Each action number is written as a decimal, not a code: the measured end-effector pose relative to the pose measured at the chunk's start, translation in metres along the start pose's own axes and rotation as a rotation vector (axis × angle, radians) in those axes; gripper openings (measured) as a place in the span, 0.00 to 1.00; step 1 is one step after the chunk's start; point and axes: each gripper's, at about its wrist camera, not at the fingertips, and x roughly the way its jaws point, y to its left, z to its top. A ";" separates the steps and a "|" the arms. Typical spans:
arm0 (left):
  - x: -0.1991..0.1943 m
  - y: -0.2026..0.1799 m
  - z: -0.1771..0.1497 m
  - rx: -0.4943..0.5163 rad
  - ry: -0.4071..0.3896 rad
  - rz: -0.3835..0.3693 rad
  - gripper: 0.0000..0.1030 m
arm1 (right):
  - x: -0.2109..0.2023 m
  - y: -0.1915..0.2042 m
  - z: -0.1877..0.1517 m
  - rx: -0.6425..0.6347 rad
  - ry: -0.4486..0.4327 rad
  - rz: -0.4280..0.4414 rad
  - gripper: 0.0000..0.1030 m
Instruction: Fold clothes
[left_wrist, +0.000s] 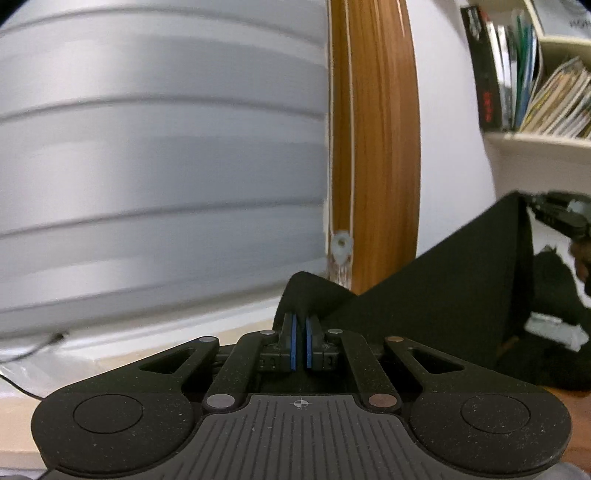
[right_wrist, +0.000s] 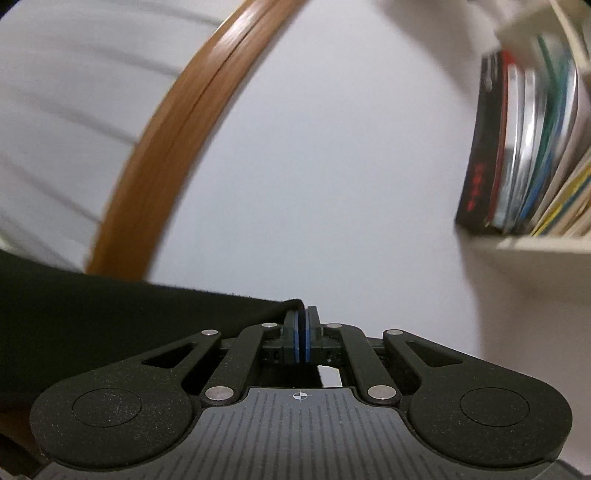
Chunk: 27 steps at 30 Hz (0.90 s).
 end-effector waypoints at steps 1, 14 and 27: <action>0.007 -0.001 -0.006 0.000 0.022 0.000 0.07 | 0.009 0.006 -0.014 -0.002 0.078 0.027 0.12; 0.013 0.032 -0.053 -0.076 0.130 0.028 0.56 | 0.018 0.007 -0.158 0.282 0.626 0.379 0.47; -0.151 0.125 -0.102 -0.209 0.157 0.400 0.63 | 0.009 -0.002 -0.182 0.395 0.617 0.472 0.49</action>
